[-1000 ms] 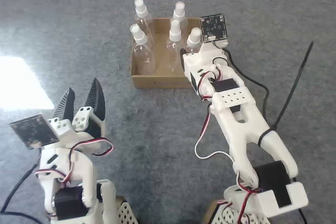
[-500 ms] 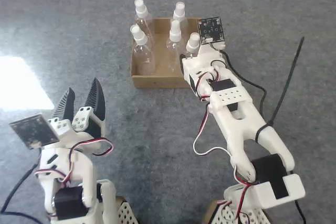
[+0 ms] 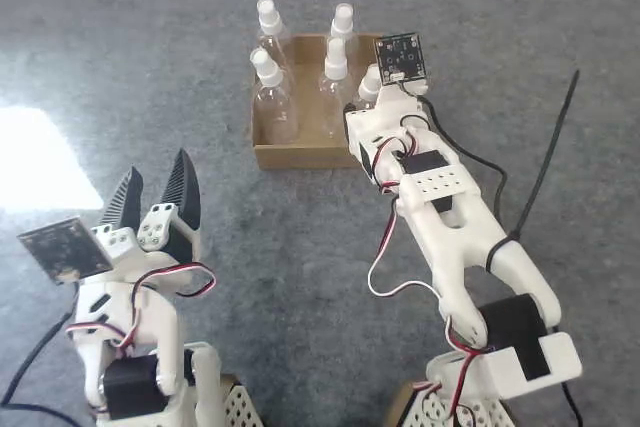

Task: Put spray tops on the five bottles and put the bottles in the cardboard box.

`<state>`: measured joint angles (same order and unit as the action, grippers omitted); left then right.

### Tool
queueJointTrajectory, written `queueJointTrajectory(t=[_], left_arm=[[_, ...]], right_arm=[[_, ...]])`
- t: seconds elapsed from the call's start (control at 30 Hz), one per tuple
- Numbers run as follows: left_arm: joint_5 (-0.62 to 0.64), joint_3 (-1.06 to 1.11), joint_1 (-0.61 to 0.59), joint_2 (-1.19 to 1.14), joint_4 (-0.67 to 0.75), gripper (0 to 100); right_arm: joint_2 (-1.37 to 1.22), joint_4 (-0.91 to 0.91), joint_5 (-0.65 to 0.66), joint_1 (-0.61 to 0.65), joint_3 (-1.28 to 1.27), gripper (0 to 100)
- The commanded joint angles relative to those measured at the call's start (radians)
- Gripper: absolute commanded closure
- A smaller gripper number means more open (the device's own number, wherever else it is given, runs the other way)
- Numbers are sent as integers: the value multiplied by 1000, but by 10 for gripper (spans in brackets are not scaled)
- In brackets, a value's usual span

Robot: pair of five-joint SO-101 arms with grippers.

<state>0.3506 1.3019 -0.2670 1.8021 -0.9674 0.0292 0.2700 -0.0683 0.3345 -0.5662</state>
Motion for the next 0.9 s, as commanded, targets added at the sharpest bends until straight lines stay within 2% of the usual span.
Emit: queueJointTrajectory(t=[0.0,0.13,0.37,0.87], left_arm=[[15,-53,0,20,2,797],[15,-53,0,20,2,797],[15,-53,0,20,2,797],[15,-53,0,20,3,797]], right_arm=[[16,10,12,-10,9,853],[16,10,15,-10,9,848],[16,10,15,-10,9,726],[18,12,18,-10,11,723]])
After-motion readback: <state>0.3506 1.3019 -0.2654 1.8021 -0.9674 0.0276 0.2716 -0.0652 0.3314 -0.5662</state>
